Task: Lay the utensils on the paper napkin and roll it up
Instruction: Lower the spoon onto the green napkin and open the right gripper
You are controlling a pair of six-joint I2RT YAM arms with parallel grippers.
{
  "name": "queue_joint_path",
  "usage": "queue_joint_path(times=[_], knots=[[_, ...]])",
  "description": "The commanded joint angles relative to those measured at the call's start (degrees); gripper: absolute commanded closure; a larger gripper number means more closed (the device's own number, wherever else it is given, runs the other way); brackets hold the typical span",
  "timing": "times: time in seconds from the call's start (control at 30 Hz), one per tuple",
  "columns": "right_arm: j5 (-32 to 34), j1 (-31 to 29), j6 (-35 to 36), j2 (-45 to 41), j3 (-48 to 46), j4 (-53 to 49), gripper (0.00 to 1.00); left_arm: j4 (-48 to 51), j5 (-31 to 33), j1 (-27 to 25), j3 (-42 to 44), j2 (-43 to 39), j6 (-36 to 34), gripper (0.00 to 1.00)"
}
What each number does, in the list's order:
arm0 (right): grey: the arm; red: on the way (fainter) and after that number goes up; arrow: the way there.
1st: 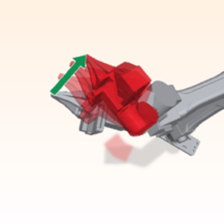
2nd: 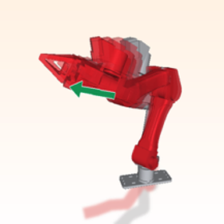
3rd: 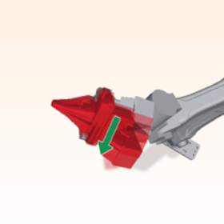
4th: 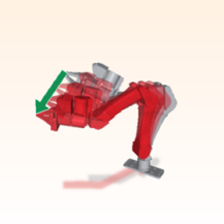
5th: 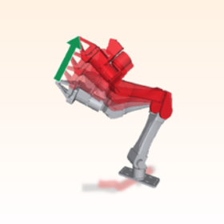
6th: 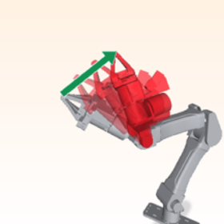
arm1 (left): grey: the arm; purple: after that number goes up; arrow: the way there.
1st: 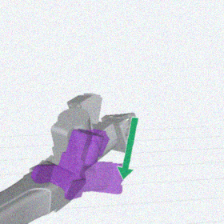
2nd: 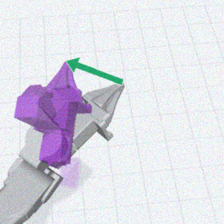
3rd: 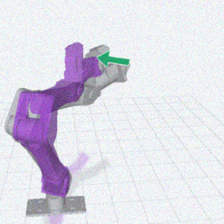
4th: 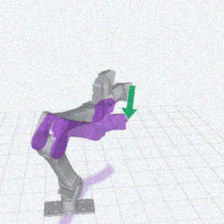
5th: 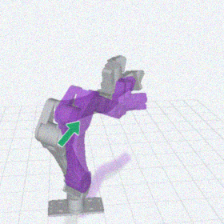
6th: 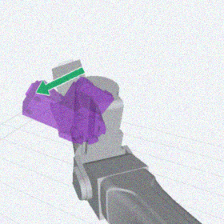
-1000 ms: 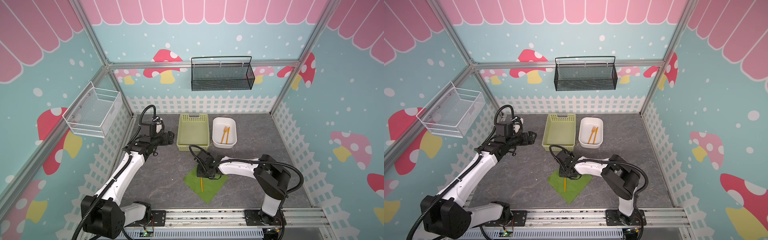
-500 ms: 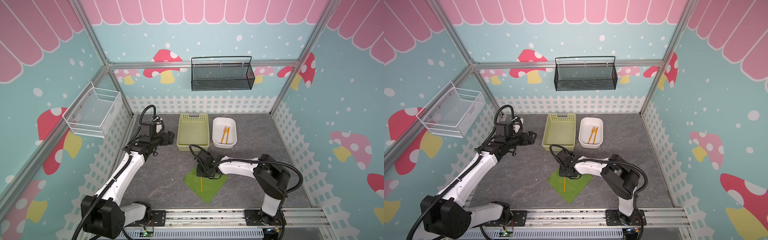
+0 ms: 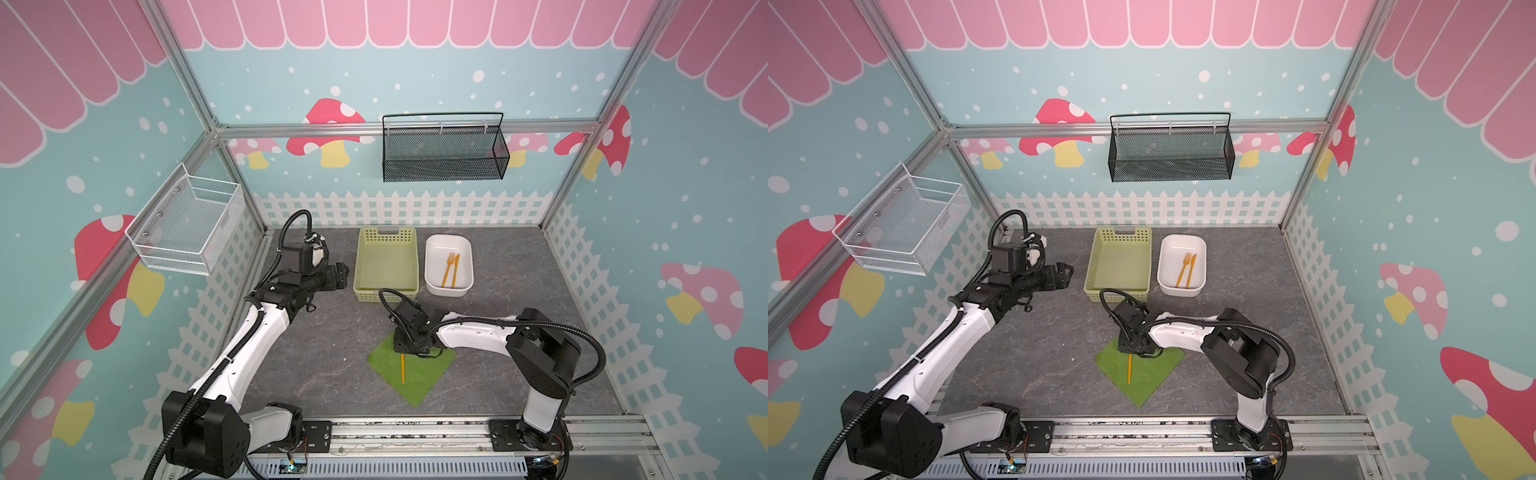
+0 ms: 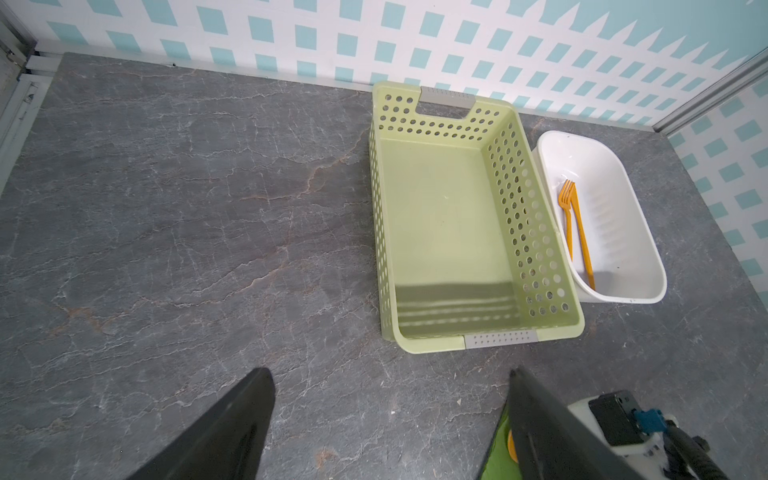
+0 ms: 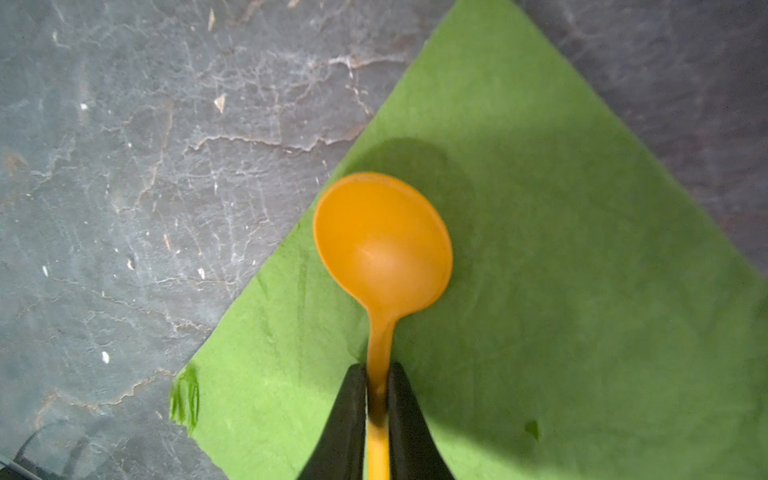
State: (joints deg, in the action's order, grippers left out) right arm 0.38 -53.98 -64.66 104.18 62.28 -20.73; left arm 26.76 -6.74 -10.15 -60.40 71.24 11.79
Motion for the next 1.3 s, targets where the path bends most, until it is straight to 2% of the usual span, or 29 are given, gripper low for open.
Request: queue_joint_path(times=[0.0, 0.53, 0.87, 1.27], knots=[[0.51, 0.41, -0.32, 1.11, 0.34, -1.1, 0.84, 0.51, -0.51, 0.31, 0.62, -0.31, 0.34, 0.1], [0.36, 0.36, 1.21, 1.28, 0.72, -1.43, 0.83, 0.57, -0.2, 0.27, 0.64, -0.67, 0.16, 0.1], [0.63, 0.38, 1.51, 0.69, 1.09, -2.26, 0.76, 0.57, -0.03, 0.29, 0.68, -0.83, 0.07, 0.1], [3.38, 0.41, 2.42, -4.02, 2.74, -5.29, 0.7, 0.58, 0.5, 0.3, 0.64, -0.93, -0.28, 0.1]])
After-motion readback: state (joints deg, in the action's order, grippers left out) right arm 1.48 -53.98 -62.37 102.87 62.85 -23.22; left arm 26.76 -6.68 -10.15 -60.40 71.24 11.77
